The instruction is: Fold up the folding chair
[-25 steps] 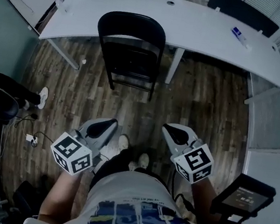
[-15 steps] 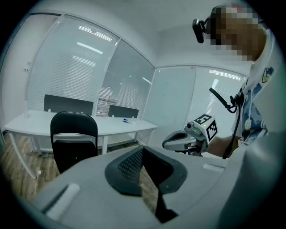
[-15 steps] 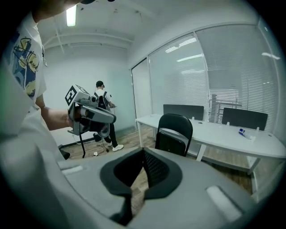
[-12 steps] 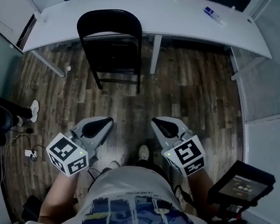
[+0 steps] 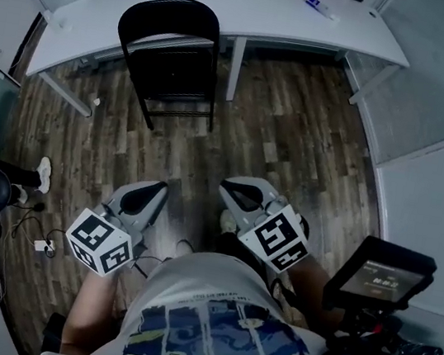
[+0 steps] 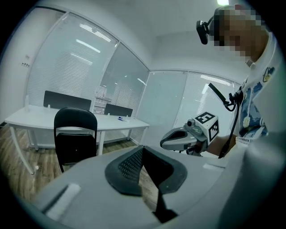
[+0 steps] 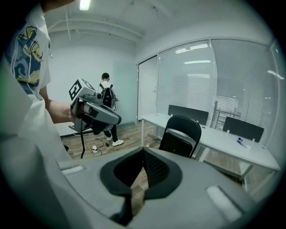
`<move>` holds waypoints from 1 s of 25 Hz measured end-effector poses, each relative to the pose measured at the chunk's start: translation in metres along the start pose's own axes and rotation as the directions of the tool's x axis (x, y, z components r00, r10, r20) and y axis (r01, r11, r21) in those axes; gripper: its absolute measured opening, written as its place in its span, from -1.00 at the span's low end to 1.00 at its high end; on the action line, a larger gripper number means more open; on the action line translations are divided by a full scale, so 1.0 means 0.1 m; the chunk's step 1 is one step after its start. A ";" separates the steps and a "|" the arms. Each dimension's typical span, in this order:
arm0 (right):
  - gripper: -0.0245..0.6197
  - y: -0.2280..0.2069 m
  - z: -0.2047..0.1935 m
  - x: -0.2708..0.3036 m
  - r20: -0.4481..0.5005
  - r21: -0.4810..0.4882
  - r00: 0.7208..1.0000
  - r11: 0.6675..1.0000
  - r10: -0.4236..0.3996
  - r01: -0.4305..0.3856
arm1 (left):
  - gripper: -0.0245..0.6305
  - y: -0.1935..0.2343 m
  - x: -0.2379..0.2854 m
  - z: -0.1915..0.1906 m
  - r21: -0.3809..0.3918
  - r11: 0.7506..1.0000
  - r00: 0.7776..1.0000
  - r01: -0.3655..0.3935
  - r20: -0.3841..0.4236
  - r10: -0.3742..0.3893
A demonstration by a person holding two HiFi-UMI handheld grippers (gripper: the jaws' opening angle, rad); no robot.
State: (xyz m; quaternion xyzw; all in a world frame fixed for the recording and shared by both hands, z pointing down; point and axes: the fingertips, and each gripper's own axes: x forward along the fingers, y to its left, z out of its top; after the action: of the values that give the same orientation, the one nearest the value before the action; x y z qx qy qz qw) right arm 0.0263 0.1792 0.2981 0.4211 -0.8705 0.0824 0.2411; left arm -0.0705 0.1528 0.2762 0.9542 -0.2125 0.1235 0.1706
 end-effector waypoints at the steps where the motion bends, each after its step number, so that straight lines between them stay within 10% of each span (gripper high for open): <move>1: -0.91 0.08 0.01 -0.01 -0.002 -0.008 1.000 1.000 -0.004 0.004 | -0.91 -0.03 -0.05 -0.03 0.004 1.000 1.000 0.007 -0.001 -0.007; 25: -0.92 1.02 -0.02 -0.09 -0.017 -0.009 0.999 0.999 -0.049 0.048 | -0.91 -0.21 -0.70 -0.52 0.028 0.996 0.996 0.081 -0.035 -0.080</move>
State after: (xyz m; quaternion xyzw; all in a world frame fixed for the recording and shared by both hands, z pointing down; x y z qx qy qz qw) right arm -0.0477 0.2504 0.3016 0.4403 -0.8583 0.0765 0.2521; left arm -0.1313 0.2158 0.2968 0.9622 -0.1689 0.1360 0.1650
